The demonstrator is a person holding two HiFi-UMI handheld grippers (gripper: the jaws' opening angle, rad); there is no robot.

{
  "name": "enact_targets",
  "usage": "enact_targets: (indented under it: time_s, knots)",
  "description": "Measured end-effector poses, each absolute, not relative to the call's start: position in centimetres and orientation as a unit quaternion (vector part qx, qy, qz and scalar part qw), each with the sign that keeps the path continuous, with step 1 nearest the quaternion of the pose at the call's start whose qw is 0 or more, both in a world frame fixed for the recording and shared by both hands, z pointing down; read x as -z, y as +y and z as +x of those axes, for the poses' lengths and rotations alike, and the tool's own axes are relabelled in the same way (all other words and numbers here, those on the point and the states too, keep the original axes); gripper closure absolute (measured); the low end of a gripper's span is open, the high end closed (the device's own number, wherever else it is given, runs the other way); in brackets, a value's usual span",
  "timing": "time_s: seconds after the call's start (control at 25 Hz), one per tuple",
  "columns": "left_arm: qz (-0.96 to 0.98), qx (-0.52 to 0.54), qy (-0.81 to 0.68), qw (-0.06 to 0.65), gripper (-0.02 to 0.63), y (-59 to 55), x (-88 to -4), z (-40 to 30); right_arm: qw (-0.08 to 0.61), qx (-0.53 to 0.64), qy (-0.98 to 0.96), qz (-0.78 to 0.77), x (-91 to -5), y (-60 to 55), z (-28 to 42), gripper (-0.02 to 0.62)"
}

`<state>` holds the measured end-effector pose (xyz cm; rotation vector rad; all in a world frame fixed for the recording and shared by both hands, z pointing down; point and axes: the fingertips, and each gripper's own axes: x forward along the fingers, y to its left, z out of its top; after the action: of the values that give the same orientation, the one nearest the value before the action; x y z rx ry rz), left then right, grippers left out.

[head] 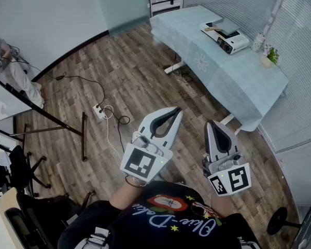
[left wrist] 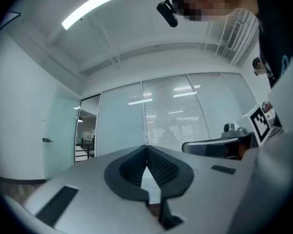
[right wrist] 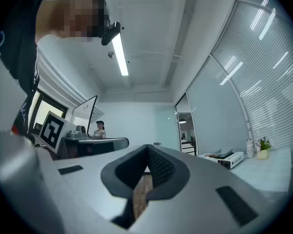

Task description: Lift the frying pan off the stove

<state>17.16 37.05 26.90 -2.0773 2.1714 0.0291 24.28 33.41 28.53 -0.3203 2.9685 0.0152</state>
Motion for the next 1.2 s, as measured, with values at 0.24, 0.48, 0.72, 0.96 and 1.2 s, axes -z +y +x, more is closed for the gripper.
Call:
enact_targets:
  time_s: [0.24, 0.48, 0.72, 0.96, 1.2]
  knots:
    - [-0.69, -0.015, 0.72, 0.067, 0.603, 37.0, -27.1, 15.9, 0.079, -0.004, 0.991, -0.107, -28.5, 33.2, 23.1, 0.595]
    - [-0.697, -0.02, 0.714, 0.056, 0.603, 37.2, -27.8, 14.1, 0.107, 0.02, 0.987, -0.121, -28.4, 33.2, 21.8, 0.595]
    - [-0.711, -0.024, 0.701, 0.048, 0.603, 37.7, -28.3, 12.0, 0.101, 0.018, 0.988, -0.112, -28.6, 34.2, 19.2, 0.595]
    - [-0.724, -0.033, 0.688, 0.039, 0.603, 37.9, -28.5, 10.2, 0.091, 0.017, 0.987, -0.129, -28.7, 34.4, 17.8, 0.595]
    - [-0.738, -0.04, 0.673, 0.027, 0.603, 37.6, -29.6, 9.7, 0.073, 0.022, 0.986, -0.148, -29.8, 33.7, 17.6, 0.595]
